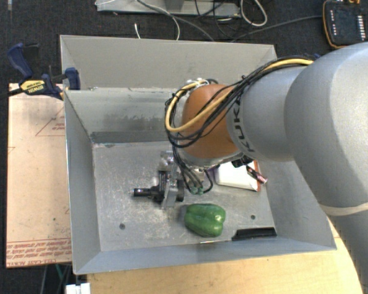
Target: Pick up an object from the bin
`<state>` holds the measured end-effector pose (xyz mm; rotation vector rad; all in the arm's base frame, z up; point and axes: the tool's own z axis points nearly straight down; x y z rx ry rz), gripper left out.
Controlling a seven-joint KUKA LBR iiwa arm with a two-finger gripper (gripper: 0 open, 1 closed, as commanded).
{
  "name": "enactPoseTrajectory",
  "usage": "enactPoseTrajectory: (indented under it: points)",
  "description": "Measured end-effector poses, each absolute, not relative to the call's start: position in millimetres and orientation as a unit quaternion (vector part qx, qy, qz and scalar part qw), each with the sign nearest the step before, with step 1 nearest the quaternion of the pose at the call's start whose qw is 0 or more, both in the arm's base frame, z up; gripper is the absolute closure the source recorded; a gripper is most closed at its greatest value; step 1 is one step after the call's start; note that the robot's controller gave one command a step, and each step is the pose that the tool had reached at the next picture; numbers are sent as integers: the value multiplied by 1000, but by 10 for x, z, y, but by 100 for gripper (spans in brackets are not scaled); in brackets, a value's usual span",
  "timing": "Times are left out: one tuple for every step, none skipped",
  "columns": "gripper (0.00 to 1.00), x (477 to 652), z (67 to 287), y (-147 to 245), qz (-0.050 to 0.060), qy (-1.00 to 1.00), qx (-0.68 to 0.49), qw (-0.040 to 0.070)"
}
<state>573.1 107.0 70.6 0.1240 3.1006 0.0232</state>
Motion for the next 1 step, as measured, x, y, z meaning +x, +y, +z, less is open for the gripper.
enactPoseTrajectory:
  points:
    - [100, 5731, 706, 1070, 8, 999, 40, 19]
